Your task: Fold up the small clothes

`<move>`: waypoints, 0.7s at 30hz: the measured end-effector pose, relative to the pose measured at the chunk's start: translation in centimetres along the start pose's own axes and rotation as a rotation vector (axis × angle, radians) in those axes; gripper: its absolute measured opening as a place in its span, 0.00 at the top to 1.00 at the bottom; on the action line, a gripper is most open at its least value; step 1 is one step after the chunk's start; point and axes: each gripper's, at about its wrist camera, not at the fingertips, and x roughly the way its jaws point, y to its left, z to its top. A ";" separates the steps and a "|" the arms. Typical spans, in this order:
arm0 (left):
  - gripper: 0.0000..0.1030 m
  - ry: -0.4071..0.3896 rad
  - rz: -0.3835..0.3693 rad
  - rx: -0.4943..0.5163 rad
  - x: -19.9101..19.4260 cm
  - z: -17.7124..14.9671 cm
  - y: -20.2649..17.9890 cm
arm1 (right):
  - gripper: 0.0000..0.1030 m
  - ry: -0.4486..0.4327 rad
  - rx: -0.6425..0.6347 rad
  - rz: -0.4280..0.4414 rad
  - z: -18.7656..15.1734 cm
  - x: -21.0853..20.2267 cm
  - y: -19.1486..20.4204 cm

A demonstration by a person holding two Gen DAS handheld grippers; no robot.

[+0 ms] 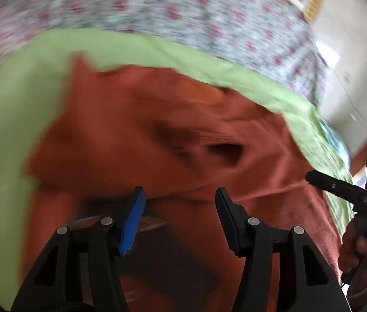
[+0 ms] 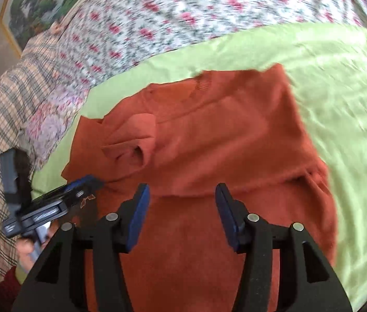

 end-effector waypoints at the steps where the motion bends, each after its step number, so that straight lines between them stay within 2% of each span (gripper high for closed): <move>1: 0.45 -0.010 0.043 -0.024 -0.6 -0.1 1.4 | 0.48 0.007 -0.016 0.003 0.3 0.6 0.5; 4: 0.45 -0.033 0.179 -0.068 -1.7 -0.2 5.5 | 0.47 0.033 -0.107 0.010 1.8 3.1 3.1; 6: 0.45 -0.010 0.244 -0.088 -1.4 0.0 7.6 | 0.44 0.057 -0.202 -0.006 2.6 5.1 5.3; 8: 0.46 0.006 0.253 -0.112 -0.7 0.4 8.7 | 0.34 0.082 -0.319 -0.049 3.1 7.3 7.5; 13: 0.45 0.030 0.272 -0.111 1.7 1.6 8.8 | 0.34 0.084 -0.579 -0.206 3.1 12.0 11.0; 14: 0.45 0.028 0.276 -0.105 1.9 1.8 8.6 | 0.39 0.069 -0.609 -0.225 3.2 12.7 11.5; 15: 0.45 0.022 0.280 -0.101 2.1 2.0 8.6 | 0.50 0.051 -0.622 -0.234 3.3 13.1 11.7; 16: 0.45 0.018 0.284 -0.104 2.3 2.4 8.5 | 0.89 0.045 -0.617 -0.233 3.7 13.4 11.6; 17: 0.45 0.015 0.285 -0.111 2.8 2.8 8.5 | 0.95 0.053 -0.583 -0.230 4.2 13.5 11.2; 21: 0.46 -0.002 0.292 -0.118 3.4 3.7 8.3 | 0.95 -0.023 -0.315 -0.159 6.6 10.2 7.1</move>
